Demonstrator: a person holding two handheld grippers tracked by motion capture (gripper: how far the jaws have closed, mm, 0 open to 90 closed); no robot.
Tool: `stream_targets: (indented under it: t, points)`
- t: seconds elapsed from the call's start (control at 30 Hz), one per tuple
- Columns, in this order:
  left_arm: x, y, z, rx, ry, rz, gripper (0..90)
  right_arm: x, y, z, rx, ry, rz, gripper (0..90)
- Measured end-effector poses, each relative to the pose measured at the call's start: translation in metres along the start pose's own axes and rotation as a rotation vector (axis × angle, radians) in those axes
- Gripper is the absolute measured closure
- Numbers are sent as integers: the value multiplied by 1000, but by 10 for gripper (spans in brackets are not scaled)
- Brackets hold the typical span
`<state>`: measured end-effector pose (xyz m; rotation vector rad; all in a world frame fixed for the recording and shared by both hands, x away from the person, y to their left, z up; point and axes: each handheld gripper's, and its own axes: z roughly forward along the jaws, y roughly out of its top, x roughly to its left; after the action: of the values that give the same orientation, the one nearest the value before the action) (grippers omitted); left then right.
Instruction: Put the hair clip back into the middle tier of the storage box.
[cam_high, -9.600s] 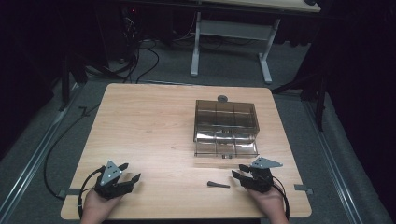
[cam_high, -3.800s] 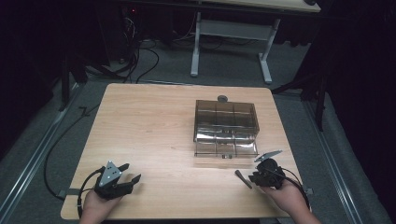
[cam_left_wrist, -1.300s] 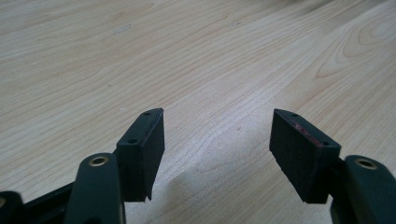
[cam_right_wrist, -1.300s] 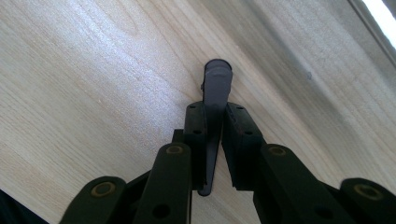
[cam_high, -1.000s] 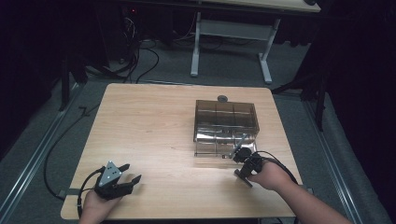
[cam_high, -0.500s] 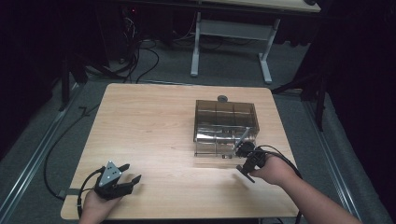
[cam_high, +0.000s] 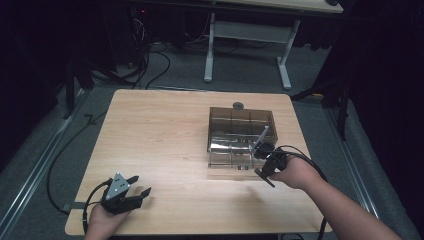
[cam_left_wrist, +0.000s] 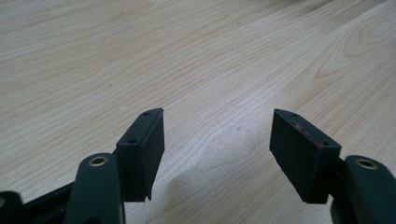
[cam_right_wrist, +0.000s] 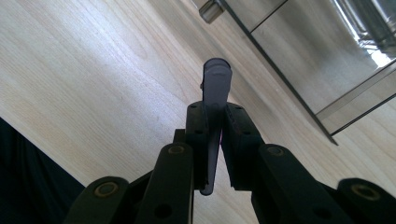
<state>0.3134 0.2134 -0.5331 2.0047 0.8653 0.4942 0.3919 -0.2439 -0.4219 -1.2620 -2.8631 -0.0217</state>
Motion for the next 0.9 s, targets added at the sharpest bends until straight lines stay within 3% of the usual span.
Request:
stream_targets:
  t: [0.03,0.13,0.33,0.37,0.4,0.43,0.47,0.53,0.6,0.63,0.67,0.73,0.8,0.83,0.9]
  points:
    - [0,0,0,0,0,1,359,-2,1,-1,-7,-3,-27,811]
    - [0,0,0,0,1,1,359,-2,5,-4,-6,-7,-38,812]
    - [0,0,0,-1,-2,-3,359,-2,13,-10,-8,-7,-10,811]
    - [0,0,0,-1,-3,-3,359,-7,16,-9,-33,-10,-83,811]
    - [0,0,0,-1,-3,-2,359,-5,18,-11,-23,-9,-52,811]
    - [0,0,0,-1,-3,-2,359,-8,21,-10,-41,-7,-87,811]
    - [0,0,0,-1,-3,-2,359,-5,22,-11,-24,-7,-43,811]
    - [0,0,0,-1,-3,-2,359,-7,26,-10,-33,-9,-67,811]
    - [0,0,0,-1,-3,-1,359,-4,30,-11,-19,-4,-20,811]
    - [0,0,0,-1,-4,-2,359,-4,32,-11,-20,-8,-25,811]
    - [0,0,0,-1,-4,-2,359,-8,35,-11,-34,-12,-72,811]
    - [0,0,0,-1,-5,-3,359,-6,39,-11,-31,-10,-54,811]
    - [0,0,0,-1,-6,-3,359,-8,43,-12,-36,-11,-73,811]
    - [0,0,0,-1,-7,-4,359,-7,44,-12,-35,-10,-48,811]
    - [0,0,0,-1,-7,-3,359,-9,51,-13,-43,-12,-72,811]
